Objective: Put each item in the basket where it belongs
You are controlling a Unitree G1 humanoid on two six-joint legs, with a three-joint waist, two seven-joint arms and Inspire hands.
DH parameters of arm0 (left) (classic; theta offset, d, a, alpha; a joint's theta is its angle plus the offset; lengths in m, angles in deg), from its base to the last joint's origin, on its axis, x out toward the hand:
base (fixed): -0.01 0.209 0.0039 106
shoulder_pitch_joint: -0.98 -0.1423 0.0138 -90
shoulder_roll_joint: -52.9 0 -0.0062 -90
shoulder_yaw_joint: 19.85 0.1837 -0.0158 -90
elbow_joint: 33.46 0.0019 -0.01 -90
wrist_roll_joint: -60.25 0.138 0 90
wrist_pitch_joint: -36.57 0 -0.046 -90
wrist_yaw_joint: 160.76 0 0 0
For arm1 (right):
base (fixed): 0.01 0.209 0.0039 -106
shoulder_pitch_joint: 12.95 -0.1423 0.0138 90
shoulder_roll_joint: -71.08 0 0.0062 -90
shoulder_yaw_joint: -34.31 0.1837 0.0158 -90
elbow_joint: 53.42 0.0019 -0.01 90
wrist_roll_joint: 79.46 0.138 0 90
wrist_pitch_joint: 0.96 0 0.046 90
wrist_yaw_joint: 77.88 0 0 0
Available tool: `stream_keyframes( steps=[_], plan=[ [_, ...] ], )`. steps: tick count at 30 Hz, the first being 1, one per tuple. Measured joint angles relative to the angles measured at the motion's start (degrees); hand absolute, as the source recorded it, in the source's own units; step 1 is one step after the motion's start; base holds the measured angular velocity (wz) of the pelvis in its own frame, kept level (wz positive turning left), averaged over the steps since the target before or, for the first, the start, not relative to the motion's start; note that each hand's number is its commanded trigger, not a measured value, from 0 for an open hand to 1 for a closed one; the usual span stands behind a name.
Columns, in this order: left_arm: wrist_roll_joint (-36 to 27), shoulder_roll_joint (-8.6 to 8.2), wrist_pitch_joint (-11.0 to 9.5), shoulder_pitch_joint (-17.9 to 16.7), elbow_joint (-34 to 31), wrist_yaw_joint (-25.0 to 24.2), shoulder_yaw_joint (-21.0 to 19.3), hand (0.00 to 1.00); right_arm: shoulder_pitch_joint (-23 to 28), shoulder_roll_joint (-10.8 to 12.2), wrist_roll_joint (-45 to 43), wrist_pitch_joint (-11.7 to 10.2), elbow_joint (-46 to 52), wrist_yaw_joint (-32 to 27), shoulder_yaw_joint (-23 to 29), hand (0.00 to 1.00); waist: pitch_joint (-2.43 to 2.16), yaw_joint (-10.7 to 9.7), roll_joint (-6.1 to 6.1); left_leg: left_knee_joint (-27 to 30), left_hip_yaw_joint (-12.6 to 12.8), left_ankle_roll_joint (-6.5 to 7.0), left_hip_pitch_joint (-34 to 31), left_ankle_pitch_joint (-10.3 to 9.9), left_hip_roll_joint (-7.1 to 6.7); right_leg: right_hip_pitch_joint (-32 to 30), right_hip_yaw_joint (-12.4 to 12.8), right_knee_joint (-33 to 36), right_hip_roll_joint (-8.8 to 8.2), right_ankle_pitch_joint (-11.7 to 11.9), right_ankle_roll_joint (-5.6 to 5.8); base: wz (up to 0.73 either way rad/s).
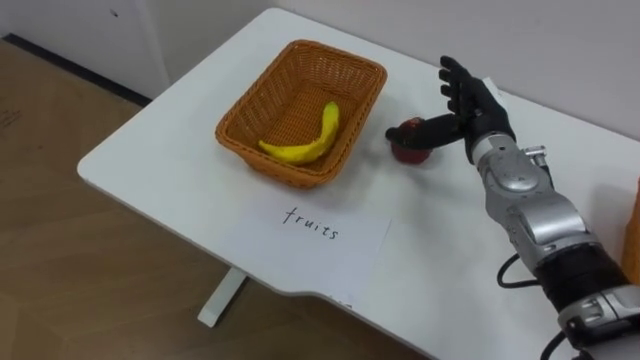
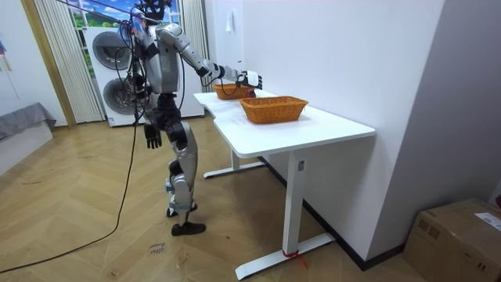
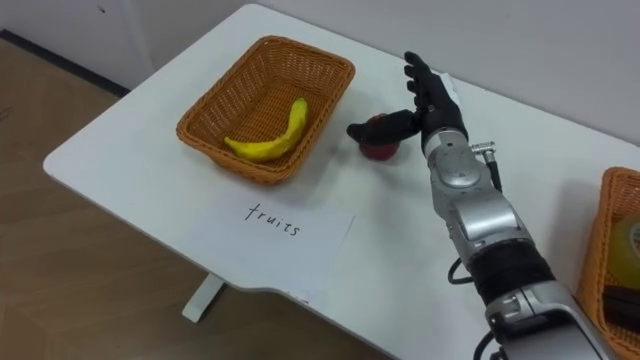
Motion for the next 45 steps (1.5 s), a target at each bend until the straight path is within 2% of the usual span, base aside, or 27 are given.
stream_keyframes(
  steps=[12,16,25,30,38,45],
  plan=[
    [-0.13,0.08,0.01,0.35,-0.01,-0.11,0.01,0.00,0.00,0.00,-1.80,0.00,-3.09,0.66,-0.14,0.00,0.23,-0.04,-0.21,0.03,-0.01,-0.01,-0.65,0.00,-0.02,-0.70,0.18,0.00,0.00,0.01,-0.01,0.00],
    [-0.16,0.42,0.01,1.08,-0.03,-0.11,0.06,0.00,-0.01,-0.20,-2.07,0.00,-3.70,0.65,-1.63,0.00,0.21,-0.06,-0.22,0.03,-0.04,-0.03,-0.98,0.00,0.01,-1.03,0.12,0.01,0.04,0.01,-0.01,0.00],
    [0.30,1.18,-1.85,2.58,0.06,-0.02,0.37,0.00,-0.35,-0.80,-2.17,-0.10,-6.01,0.56,-1.67,0.00,0.10,0.32,-0.36,0.09,0.18,0.00,-3.58,0.28,0.01,-4.23,0.29,0.63,-0.14,0.03,-0.05,0.00],
    [0.30,1.15,-2.61,2.66,0.29,0.13,0.36,0.00,-2.58,-1.11,-2.23,-2.04,-10.04,0.39,-1.64,0.00,0.29,0.43,-0.06,0.12,0.21,0.14,-3.61,0.37,-0.11,-4.54,-0.08,0.88,-0.74,0.02,-0.03,0.00],
    [0.29,1.16,-2.87,4.56,1.36,0.15,0.37,0.00,-2.98,-1.28,-2.25,-3.30,-11.17,-0.01,-1.64,0.00,0.73,1.21,0.56,0.15,0.16,0.17,-4.27,0.38,-0.17,-4.86,-0.27,0.89,-0.80,0.02,-0.03,0.00],
    [0.29,1.16,-2.95,4.88,2.27,0.15,0.39,0.00,-2.99,-1.29,-2.26,-4.49,-11.82,-0.02,-1.64,0.00,0.75,1.25,0.58,0.12,0.16,0.17,-4.37,0.38,-0.18,-5.01,-0.26,0.89,-0.80,0.02,-0.03,0.00]
  ],
)
